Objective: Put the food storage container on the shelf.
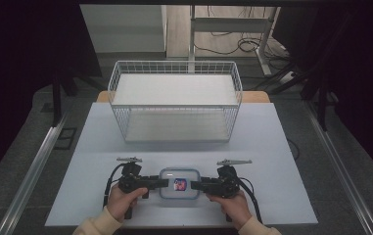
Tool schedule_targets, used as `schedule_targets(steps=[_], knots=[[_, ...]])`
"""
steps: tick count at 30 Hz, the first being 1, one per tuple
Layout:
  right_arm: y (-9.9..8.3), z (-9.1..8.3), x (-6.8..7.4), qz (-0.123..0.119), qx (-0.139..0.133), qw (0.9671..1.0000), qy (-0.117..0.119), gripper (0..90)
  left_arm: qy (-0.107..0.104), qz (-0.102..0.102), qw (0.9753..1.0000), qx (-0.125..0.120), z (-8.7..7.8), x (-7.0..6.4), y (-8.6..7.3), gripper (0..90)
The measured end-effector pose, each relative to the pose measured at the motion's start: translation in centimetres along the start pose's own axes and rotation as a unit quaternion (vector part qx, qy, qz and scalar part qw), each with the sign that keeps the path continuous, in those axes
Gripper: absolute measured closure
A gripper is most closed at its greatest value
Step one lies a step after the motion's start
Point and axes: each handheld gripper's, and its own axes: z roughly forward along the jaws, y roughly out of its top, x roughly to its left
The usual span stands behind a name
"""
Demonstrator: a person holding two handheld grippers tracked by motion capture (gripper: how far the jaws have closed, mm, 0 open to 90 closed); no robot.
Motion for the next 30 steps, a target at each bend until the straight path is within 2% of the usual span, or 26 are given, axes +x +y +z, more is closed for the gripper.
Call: schedule_targets(steps=[8, 14, 16, 20, 30], knots=[[0.1, 0.0, 0.4, -0.02, 0.0, 0.9998, -0.007, 50.7, 0.012, 0.016, 0.9997, -0.01, -0.3, -0.6, 0.1, 49.4], [0.3, -0.1, 0.5, -0.03, -0.006, 0.9995, -0.009, 50.7, 0.012, 0.019, 0.9996, -0.016, -0.5, -0.7, 0.3, 49.5], [0.4, -0.2, 0.6, -0.035, -0.008, 0.9993, -0.009, 50.7, 0.014, 0.028, 0.9994, -0.018, -0.6, -0.9, 0.4, 49.5], [0.7, -0.6, 0.8, -0.051, -0.016, 0.9985, -0.013, 50.7, 0.014, 0.039, 0.9988, -0.027, -0.7, -1.3, 0.8, 49.5], [2.0, -1.3, 1.2, -0.073, -0.027, 0.9968, -0.015, 50.7, 0.02, 0.057, 0.9973, -0.043, -1.3, -2.0, 1.9, 49.6]])
